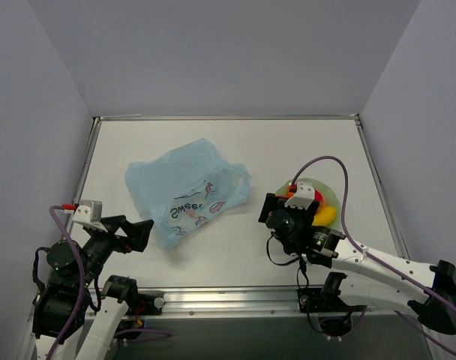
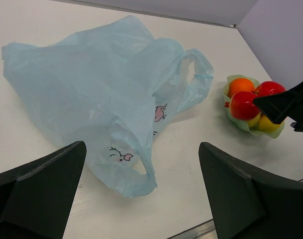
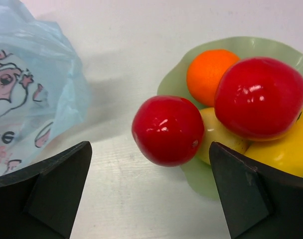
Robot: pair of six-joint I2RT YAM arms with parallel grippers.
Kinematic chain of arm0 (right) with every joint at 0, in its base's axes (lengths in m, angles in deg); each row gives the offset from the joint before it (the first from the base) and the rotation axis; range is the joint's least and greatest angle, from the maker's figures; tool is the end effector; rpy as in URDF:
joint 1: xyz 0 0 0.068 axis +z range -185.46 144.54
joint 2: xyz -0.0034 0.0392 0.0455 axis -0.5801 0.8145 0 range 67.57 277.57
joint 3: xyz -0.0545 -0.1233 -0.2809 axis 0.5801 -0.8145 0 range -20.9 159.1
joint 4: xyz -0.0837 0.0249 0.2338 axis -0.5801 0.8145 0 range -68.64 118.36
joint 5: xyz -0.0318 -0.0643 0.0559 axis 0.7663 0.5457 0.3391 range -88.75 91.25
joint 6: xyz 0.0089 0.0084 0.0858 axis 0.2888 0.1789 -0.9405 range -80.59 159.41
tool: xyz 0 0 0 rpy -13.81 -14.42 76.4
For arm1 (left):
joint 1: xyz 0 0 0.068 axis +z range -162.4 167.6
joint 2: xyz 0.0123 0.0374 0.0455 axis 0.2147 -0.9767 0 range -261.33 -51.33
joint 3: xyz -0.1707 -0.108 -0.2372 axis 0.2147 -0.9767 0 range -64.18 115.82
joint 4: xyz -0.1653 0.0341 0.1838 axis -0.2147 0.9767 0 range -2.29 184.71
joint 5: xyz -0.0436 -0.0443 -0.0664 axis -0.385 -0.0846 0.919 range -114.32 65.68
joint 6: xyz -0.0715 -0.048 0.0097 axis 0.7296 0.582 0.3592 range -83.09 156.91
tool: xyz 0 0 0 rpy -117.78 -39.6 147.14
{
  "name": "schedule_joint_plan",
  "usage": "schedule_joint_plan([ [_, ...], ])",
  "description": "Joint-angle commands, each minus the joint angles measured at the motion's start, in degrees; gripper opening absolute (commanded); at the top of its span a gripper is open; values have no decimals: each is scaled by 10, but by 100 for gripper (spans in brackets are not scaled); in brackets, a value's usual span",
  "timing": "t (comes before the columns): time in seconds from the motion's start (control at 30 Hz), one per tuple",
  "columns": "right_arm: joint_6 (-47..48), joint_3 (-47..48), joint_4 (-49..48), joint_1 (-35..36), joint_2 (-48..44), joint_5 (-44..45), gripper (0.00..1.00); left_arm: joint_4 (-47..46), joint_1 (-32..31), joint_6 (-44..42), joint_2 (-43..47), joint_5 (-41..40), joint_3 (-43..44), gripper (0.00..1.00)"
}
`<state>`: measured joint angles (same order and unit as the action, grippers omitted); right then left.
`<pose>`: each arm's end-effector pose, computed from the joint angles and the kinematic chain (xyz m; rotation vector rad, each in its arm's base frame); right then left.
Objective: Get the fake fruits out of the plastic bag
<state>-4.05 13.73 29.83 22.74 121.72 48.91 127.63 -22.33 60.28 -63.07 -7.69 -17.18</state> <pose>0.1492 0.1332 0.2797 0.2486 1.8909 0.3445 0.0204 -0.0259 0.3464 0.0281 1.6934 -0.6783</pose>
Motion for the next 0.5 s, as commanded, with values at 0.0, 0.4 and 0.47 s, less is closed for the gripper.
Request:
schedule_joint_plan([
  [0.0, 15, 59, 35, 24, -21, 81, 100, -20, 5, 3, -29, -1, 8, 94],
  [0.4, 157, 220, 45, 60, -148, 23, 100, -16, 4, -20, -73, -1, 184, 94],
  [0.47, 173, 232, 32, 61, -175, -12, 100, -15, 4, -20, -74, -20, 203, 94],
])
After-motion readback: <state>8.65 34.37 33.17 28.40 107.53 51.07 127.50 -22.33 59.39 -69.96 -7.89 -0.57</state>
